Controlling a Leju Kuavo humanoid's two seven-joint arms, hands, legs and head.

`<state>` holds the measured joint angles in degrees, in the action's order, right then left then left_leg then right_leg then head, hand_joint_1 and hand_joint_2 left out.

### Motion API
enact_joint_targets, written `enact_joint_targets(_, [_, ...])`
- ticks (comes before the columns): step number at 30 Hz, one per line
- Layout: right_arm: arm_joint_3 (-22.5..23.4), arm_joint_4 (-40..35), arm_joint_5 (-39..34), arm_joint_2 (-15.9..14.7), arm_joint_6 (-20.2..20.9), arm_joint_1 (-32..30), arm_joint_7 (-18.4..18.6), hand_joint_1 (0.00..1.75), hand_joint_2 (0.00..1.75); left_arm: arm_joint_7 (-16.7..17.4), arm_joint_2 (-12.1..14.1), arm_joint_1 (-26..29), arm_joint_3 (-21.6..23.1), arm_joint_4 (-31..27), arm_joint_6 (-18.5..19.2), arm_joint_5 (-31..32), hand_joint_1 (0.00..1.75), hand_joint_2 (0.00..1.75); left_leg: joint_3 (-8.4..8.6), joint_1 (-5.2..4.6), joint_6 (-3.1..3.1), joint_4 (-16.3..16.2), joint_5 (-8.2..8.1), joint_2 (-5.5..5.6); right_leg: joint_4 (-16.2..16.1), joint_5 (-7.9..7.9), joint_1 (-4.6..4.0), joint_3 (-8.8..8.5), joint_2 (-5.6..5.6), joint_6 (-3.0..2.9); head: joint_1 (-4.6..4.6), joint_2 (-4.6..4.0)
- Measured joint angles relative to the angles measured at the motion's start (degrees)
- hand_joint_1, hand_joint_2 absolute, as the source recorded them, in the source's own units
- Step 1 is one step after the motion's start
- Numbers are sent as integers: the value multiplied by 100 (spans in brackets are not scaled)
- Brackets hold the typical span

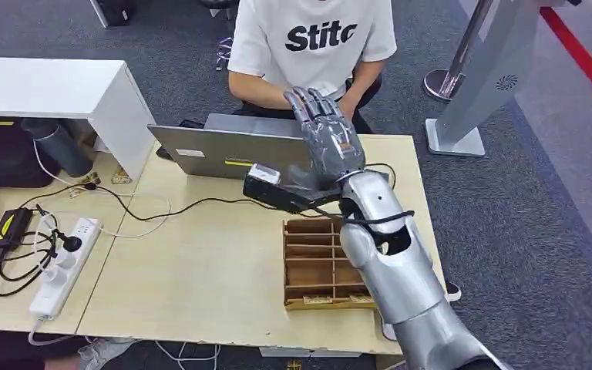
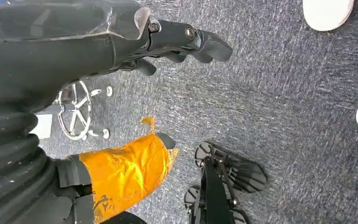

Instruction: Pass the card to the sensor for recognition and then transmit it.

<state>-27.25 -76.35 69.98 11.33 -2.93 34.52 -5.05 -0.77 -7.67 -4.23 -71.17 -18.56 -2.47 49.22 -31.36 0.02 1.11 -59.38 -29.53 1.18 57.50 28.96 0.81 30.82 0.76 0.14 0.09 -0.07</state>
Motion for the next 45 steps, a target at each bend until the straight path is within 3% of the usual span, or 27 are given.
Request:
enact_joint_targets(6, [-114,-1775,-476,-771,-102,-1451,-229,0,175,-15,-81,22,-100,0,-120,-236,0,175,-10,0,10,-1,-7,28,-14,4,0,-8,-29,6,4,0])
enact_joint_targets(9, [119,-2664,-557,-1145,-319,-2593,-288,0,175,-44,-127,40,-216,-7,-179,-352,0,175,-14,-1,19,-1,-13,29,-20,14,1,-6,-33,20,2,0])
enact_joint_targets(13, [617,-3467,-507,-1264,-380,-3898,-231,0,175,-44,-219,63,-365,-79,-282,-468,0,175,-18,-4,23,0,-24,24,-21,15,2,-4,-28,21,2,0])
enact_joint_targets(16, [795,-3801,-470,-1299,-374,-4411,-233,0,175,-44,-262,62,-415,-125,-293,-496,0,175,-17,-3,24,0,-23,19,-21,15,2,-3,-25,22,2,0])
enact_joint_targets(29, [1020,-4004,148,-1323,-228,-4693,103,0,175,-9,-291,54,-448,-166,-269,-396,0,175,-8,-3,20,0,-16,15,-17,13,2,-13,-25,21,2,0])
enact_joint_targets(40, [751,-3276,558,-1380,188,-4477,416,0,175,42,-267,31,-448,-166,-249,-297,0,175,-8,-2,20,0,-16,16,-17,13,2,-13,-25,21,0,0])
enact_joint_targets(45, [539,-2921,431,-1491,699,-4355,643,0,175,39,-218,25,-448,-166,-249,-278,0,175,-8,-2,20,0,-16,16,-17,13,1,-13,-25,21,2,0])
